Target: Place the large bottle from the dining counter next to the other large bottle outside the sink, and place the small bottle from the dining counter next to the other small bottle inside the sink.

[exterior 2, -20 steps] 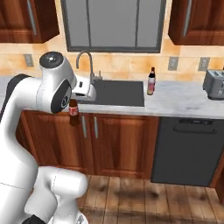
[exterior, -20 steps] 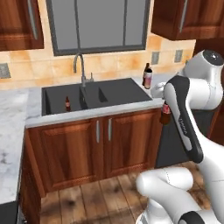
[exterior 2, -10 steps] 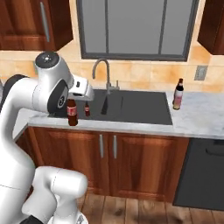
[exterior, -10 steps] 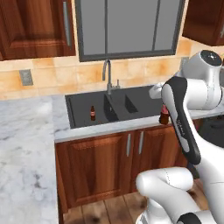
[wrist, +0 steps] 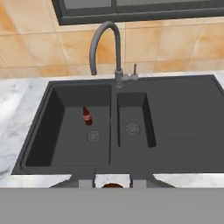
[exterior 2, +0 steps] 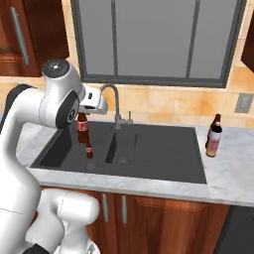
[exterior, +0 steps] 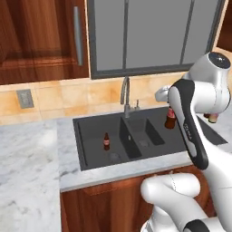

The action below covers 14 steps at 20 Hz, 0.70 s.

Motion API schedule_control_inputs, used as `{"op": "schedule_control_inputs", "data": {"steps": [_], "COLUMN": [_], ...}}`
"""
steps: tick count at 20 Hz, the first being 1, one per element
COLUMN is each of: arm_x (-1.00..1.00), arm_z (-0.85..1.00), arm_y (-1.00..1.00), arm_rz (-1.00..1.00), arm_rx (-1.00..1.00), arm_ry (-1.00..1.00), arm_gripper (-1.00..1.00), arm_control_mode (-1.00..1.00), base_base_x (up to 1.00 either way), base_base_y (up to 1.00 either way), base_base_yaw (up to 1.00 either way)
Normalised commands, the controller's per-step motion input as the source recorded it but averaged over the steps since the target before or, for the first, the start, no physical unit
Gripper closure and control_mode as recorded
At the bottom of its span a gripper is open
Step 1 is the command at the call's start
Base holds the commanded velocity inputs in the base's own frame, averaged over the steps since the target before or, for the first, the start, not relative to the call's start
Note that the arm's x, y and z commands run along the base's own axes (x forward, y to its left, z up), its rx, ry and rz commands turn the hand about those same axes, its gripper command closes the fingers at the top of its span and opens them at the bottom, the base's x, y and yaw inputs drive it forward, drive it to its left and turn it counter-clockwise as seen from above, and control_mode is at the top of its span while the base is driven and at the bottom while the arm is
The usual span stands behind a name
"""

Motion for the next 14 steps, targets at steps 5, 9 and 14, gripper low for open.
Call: {"op": "schedule_control_inputs", "data": {"steps": [5, 9, 14], "arm_x": [0.0, 0.0, 0.0], "arm_z": [0.0, 0.0, 0.0], "arm_y": [0.0, 0.0, 0.0], "arm_rz": [0.0, 0.0, 0.0], "arm_rx": [0.0, 0.0, 0.0], "arm_ry": [0.0, 0.0, 0.0], "arm_gripper": [1.0, 1.0, 1.0], "arm_control_mode": [1.0, 1.0, 1.0], "base_base_x": [0.67, 0.08, -0.44], "base_base_y": [0.0, -0.05, 0.48], "base_base_yaw": [0.01, 0.03, 0.07]}}
